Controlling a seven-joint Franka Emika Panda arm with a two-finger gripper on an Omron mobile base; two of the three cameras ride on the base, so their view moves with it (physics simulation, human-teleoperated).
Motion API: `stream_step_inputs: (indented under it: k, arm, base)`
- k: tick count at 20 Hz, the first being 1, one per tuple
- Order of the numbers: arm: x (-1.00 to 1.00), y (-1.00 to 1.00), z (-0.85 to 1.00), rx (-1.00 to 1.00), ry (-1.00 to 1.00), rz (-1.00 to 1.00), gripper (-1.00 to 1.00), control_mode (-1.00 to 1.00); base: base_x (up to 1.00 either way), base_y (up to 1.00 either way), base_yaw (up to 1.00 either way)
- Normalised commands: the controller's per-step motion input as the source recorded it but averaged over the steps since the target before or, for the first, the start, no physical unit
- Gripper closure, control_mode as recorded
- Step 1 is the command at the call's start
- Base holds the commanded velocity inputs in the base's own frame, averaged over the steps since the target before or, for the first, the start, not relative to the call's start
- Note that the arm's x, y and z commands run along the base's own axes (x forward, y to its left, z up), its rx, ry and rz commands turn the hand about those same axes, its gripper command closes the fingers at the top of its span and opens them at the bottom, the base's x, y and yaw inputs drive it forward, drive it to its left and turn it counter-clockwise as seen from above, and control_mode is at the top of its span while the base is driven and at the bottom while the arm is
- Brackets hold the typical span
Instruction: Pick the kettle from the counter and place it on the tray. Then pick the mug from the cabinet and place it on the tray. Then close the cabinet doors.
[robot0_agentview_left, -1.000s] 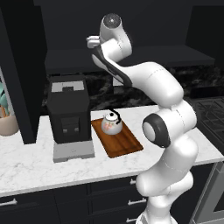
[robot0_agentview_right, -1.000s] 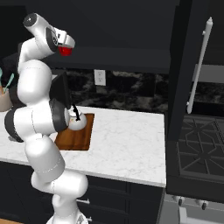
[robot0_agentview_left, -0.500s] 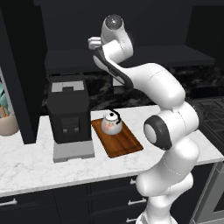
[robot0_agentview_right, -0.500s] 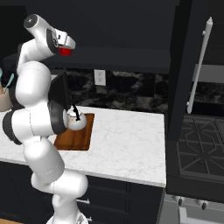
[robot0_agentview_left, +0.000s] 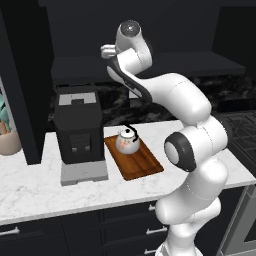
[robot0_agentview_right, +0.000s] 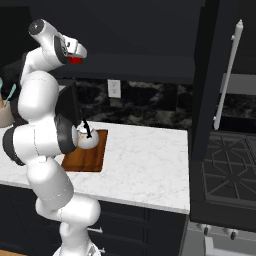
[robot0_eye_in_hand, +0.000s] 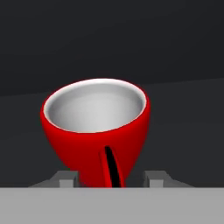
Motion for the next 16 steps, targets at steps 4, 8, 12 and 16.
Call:
stream_step_inputs:
  k: [4,8,12,16]
  arm:
    - [0.06,0.00,-0.04,0.00,-0.02,0.01,1.00,-1.00]
    - [0.00,0.00,0.00,0.00,-0.06,0.03,1.00,-1.00]
    - [-0.37,-0.03,0.00,0.04,-0.03,0.12,1.00,-1.00]
    - [-0.76,-0.20,0.02,0.08,0.00,0.18,1.00,-1.00]
  base:
    - [0.00,0.00,0.00]
    - [0.00,0.00,0.00]
    - [0.00,0.00,0.00]
    - [0.00,0.00,0.00]
